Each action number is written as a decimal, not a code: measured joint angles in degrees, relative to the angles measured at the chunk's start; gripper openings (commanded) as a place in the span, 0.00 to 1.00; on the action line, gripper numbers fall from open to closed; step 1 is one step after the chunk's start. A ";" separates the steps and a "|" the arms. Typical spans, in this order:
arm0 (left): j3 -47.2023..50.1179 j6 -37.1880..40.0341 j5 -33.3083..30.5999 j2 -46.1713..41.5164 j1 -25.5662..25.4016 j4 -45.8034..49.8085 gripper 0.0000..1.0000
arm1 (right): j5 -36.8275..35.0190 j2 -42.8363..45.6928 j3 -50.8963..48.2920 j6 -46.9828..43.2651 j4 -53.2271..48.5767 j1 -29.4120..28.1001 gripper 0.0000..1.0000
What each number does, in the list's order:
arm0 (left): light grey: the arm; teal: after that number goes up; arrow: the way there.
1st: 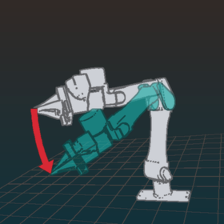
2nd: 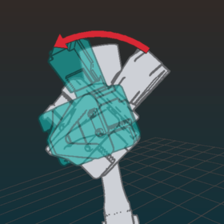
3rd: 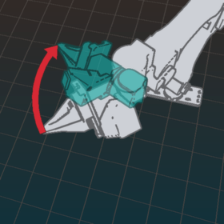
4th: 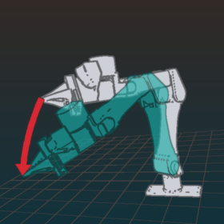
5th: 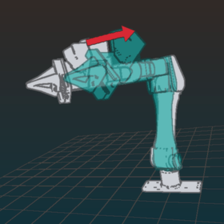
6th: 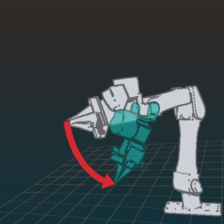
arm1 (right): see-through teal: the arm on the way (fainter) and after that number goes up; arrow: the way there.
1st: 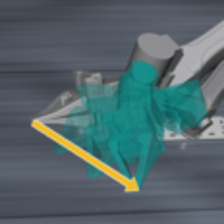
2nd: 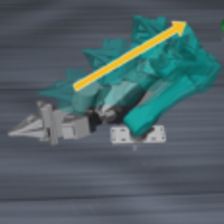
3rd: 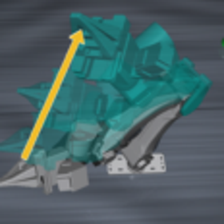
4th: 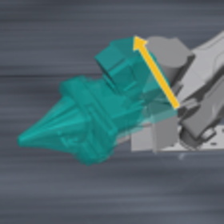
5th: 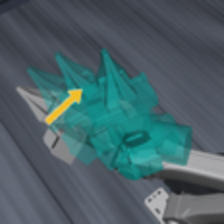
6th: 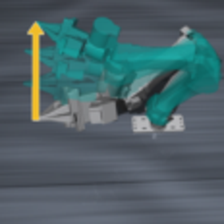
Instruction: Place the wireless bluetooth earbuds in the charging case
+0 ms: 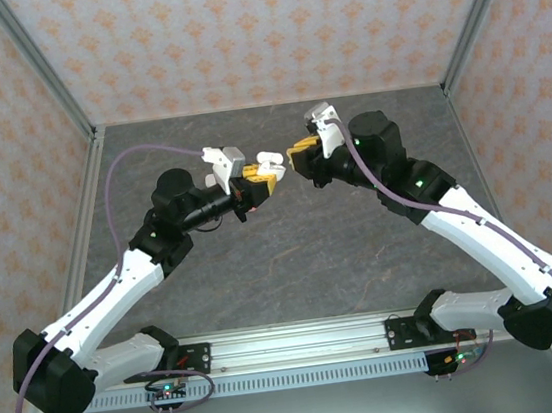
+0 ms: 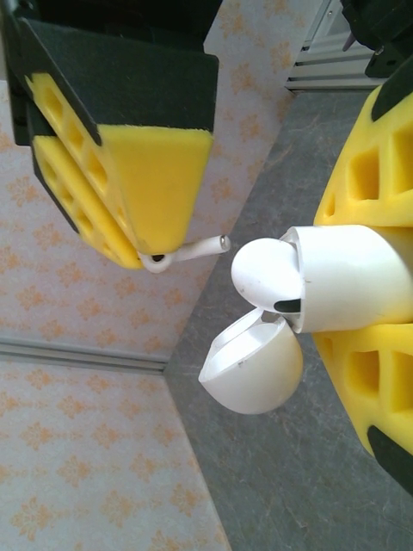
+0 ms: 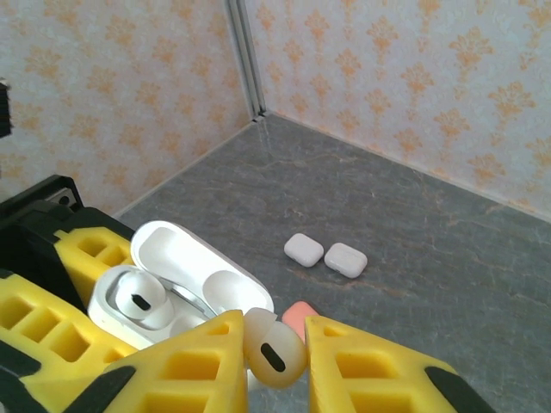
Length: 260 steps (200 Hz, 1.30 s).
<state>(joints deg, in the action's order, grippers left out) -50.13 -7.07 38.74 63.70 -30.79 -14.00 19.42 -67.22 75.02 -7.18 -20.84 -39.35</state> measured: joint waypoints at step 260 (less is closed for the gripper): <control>-0.07 0.00 0.44 0.70 -0.35 0.04 0.02 | 4.87 -3.80 0.85 1.14 -2.21 -0.74 0.23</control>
<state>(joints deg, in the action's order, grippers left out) -50.19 -7.07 39.18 64.40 -31.14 -13.96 24.29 -71.02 75.88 -6.04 -23.05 -40.10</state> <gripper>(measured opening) 0.201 0.228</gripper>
